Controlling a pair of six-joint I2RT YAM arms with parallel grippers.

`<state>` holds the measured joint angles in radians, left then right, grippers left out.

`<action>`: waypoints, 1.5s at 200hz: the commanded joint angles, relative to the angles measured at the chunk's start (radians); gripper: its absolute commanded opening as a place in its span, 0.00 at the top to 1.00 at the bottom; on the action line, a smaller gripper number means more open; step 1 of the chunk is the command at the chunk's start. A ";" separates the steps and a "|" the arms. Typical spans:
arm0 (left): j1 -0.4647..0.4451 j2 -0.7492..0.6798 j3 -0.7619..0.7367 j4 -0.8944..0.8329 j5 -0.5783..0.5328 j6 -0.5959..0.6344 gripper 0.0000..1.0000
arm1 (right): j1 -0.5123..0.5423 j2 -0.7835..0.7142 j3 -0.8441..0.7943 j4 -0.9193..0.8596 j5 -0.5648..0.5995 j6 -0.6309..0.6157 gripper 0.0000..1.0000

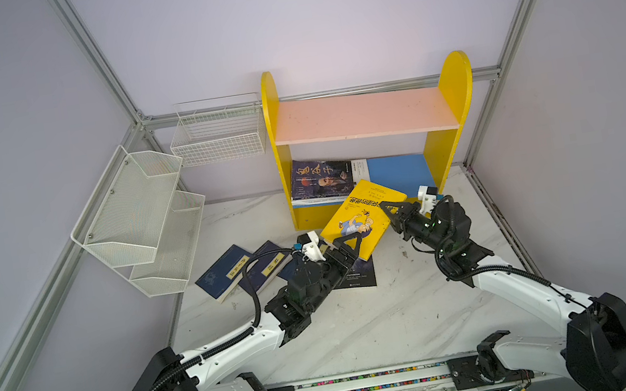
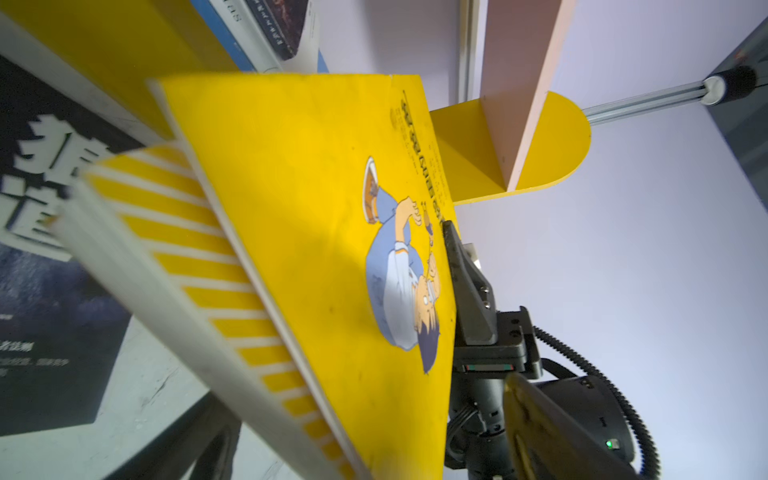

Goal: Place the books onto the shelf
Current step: 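Lift the yellow paperback toward the shelf with both grippers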

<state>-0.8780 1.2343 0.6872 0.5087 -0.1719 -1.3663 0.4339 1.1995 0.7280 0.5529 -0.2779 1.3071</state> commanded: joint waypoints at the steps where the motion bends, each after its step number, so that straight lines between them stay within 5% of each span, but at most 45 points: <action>1: 0.014 0.033 0.088 0.137 -0.021 0.053 0.08 | 0.000 -0.014 -0.022 0.218 0.033 0.115 1.00; 17: 0.022 0.061 0.137 0.146 -0.007 0.076 0.12 | 0.000 -0.009 -0.013 0.235 0.037 0.128 1.00; 57: 0.049 0.089 0.167 0.242 -0.001 0.090 0.41 | 0.000 -0.006 -0.008 0.231 0.014 0.126 1.00; 118: 0.057 0.057 0.236 0.093 -0.026 0.180 0.69 | 0.000 -0.036 -0.047 0.197 -0.010 0.111 0.99; 131: 0.058 0.052 0.244 0.074 -0.024 0.189 0.75 | 0.000 -0.033 -0.046 0.197 -0.034 0.094 0.92; 167: 0.088 0.009 0.266 -0.044 0.014 0.205 0.91 | -0.036 0.021 -0.014 0.182 -0.201 0.006 0.51; 208: 0.242 -0.058 0.349 -0.310 0.280 0.215 0.96 | -0.179 0.100 0.025 0.190 -0.493 -0.110 0.12; 243: 0.317 -0.101 0.442 -0.517 0.435 0.302 0.96 | -0.231 0.135 0.070 0.194 -0.674 -0.197 0.11; 300: 0.415 -0.123 0.454 -0.505 0.619 0.274 0.96 | -0.236 0.169 0.133 0.207 -0.853 -0.222 0.18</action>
<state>-0.4934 1.1336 1.0100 -0.0788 0.3172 -1.1038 0.2016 1.3514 0.8280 0.7094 -0.9989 1.1049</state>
